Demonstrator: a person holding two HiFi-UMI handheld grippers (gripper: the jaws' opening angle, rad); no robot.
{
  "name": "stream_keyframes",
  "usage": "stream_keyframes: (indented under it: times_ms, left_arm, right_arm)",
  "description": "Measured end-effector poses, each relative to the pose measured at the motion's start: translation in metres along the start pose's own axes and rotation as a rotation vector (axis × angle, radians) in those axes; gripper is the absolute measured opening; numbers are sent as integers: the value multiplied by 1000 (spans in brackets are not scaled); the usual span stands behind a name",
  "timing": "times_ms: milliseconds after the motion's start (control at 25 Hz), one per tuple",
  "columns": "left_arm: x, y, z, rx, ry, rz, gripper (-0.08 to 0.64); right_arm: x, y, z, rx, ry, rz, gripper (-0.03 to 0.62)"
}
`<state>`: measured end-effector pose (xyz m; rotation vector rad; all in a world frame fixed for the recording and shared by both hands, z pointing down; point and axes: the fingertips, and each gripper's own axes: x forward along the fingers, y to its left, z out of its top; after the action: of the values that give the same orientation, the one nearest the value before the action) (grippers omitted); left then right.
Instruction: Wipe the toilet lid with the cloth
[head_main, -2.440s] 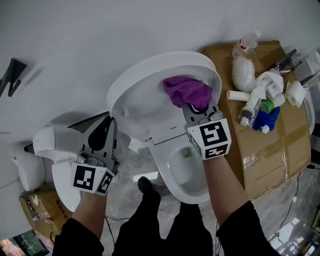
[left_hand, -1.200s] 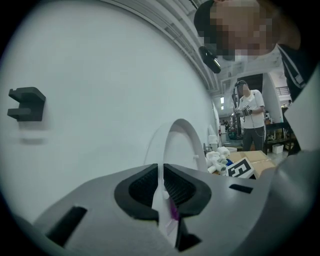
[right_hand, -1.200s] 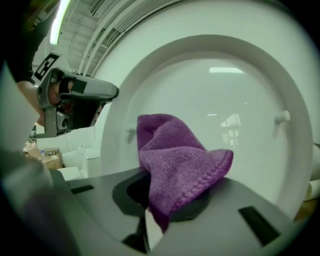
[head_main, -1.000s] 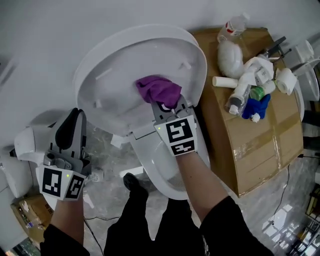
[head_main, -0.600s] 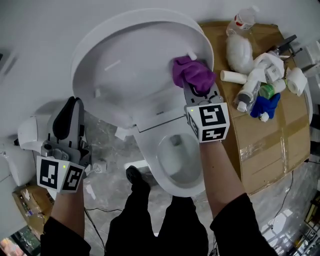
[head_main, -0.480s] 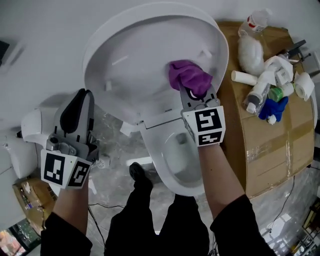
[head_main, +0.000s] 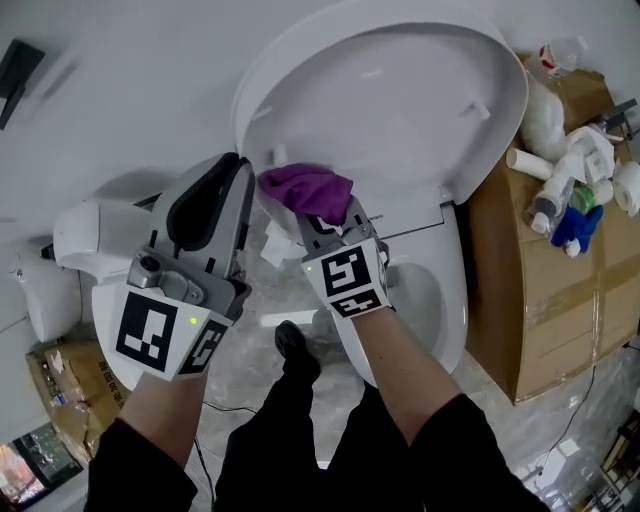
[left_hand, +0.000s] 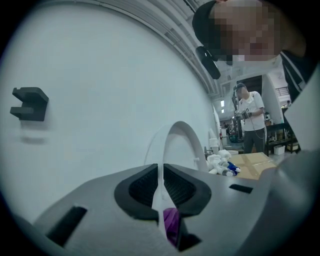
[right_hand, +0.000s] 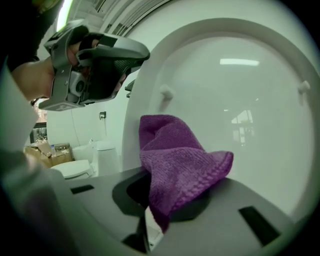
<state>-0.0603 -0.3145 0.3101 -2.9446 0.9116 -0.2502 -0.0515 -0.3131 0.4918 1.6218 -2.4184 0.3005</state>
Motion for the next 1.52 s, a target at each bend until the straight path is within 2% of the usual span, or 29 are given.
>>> stream_keyframes:
  times_ms: [160,320,480,720,920,1040,1160,1320,1520]
  left_arm:
    - [-2,2,-1,5,0,-9,43]
    - [-1,3,-2,3,3,3,43]
    - [-1,4,-3,3,22,21,43]
    - [-2,5,-3,48,58,76,43]
    - [-2,5,-3,69,54,114,43]
    - [-3,8,-3,40,32,132,41]
    - [-1,10,-1,17,14,134,41]
    - [0,11,-2,19,-24,117,41]
    - [-6,1,-6,74,-50,81,41]
  right_arm:
    - [9,12,1,2,-2,8,55]
    - [-2,-16,-2,6,-14,-16,55]
    - [-29,-69,-12,13,4,-93,55]
    - [-84,-178,-47,56,41,-260,55]
    - [-105,-230,-79,58,60,-312,55]
    - [-103,-230,-94,66,72,-309,55]
    - [-91,-211,-98,60,68,-284,55]
    - [-62,-157,-96,52,56,-211,55]
    - [-30,-90,-94,41,61,-135,55]
